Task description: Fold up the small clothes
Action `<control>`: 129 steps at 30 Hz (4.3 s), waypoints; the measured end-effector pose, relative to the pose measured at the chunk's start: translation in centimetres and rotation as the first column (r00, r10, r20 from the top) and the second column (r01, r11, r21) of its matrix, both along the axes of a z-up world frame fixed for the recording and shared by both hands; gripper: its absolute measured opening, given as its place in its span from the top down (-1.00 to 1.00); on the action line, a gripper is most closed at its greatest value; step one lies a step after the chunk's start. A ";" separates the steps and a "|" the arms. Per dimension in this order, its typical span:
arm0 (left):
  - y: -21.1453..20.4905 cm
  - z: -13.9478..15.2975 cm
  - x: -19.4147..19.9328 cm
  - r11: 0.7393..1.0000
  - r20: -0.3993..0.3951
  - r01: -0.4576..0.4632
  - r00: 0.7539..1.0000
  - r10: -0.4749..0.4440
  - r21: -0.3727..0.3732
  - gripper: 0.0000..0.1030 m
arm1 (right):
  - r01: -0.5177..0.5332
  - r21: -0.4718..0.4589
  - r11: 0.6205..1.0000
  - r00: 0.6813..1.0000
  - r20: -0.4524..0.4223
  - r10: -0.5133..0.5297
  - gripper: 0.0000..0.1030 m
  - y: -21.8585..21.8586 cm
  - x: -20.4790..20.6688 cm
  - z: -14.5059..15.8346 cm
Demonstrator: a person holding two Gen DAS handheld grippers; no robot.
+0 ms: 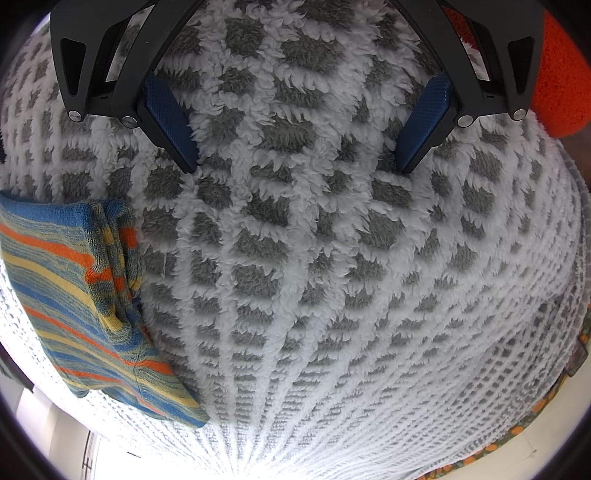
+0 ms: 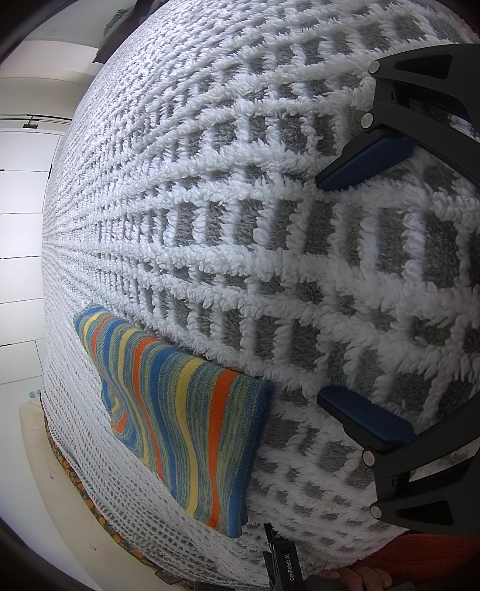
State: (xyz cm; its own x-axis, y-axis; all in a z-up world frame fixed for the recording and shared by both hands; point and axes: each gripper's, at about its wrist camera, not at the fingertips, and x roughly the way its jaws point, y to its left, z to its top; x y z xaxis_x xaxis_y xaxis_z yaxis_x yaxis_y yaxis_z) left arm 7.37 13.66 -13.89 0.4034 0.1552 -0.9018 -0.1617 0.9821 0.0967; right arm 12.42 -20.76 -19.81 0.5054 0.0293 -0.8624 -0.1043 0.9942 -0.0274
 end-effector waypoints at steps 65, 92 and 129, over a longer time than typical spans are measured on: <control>2.4 2.7 19.4 0.833 -0.144 0.189 0.942 -0.304 -0.520 0.65 | -0.006 0.475 0.880 0.926 -0.330 0.185 0.24 1.5 26.0 -2.3; 14.1 13.0 2.3 0.991 0.267 -0.129 0.956 0.119 0.020 -0.72 | -0.386 0.137 0.912 0.923 0.037 0.384 -0.84 14.8 22.2 14.4; 6.5 17.7 -7.5 0.985 0.111 -0.168 0.980 0.164 0.027 -0.92 | -0.415 -0.023 0.909 0.909 0.011 0.416 -0.84 16.9 1.8 16.2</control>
